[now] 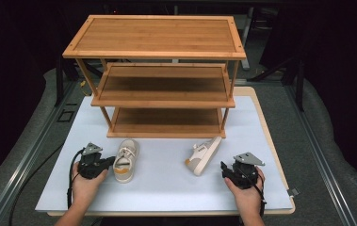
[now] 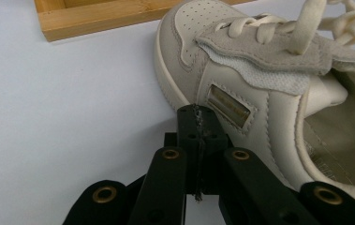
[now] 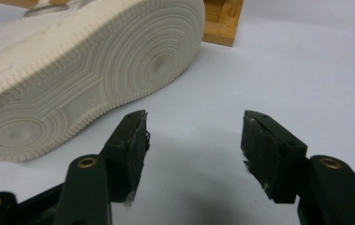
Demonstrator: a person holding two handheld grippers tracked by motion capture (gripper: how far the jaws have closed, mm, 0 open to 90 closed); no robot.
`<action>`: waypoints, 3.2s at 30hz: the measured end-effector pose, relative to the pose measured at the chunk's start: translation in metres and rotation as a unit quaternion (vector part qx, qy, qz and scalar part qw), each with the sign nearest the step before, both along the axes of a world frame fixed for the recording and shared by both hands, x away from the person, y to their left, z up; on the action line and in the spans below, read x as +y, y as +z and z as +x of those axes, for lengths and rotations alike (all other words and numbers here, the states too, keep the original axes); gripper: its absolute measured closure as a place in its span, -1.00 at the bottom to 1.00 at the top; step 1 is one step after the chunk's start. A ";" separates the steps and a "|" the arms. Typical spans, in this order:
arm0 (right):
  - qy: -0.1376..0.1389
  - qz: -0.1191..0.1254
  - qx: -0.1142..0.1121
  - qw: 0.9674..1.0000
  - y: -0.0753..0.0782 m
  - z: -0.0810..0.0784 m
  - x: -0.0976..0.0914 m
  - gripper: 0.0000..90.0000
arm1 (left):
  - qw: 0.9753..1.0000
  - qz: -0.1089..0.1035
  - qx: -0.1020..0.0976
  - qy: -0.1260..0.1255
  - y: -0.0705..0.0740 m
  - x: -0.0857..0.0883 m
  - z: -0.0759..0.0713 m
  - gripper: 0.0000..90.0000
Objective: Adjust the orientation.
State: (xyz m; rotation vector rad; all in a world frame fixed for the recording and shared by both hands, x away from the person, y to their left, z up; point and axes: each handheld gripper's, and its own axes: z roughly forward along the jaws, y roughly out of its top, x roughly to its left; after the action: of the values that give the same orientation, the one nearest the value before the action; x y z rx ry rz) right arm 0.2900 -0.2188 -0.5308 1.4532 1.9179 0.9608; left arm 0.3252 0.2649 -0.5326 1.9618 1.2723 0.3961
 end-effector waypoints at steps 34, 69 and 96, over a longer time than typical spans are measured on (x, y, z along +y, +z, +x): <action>0.063 0.024 -0.021 0.997 0.027 -0.003 0.026 1.00 | 0.999 -0.030 -0.012 0.021 0.003 0.017 -0.012 0.19; 0.016 0.106 0.060 0.992 -0.008 0.030 0.011 1.00 | 0.999 -0.047 0.019 0.001 -0.003 0.005 0.011 1.00; 0.039 0.119 0.055 0.991 -0.008 0.018 0.042 1.00 | 0.996 -0.061 0.023 -0.056 -0.004 -0.069 0.010 1.00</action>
State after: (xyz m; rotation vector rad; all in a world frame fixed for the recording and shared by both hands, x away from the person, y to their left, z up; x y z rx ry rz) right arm 0.3080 -0.1765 -0.5391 1.6039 2.0069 1.2029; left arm 0.3354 0.1960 -0.5365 1.9383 1.1807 0.2139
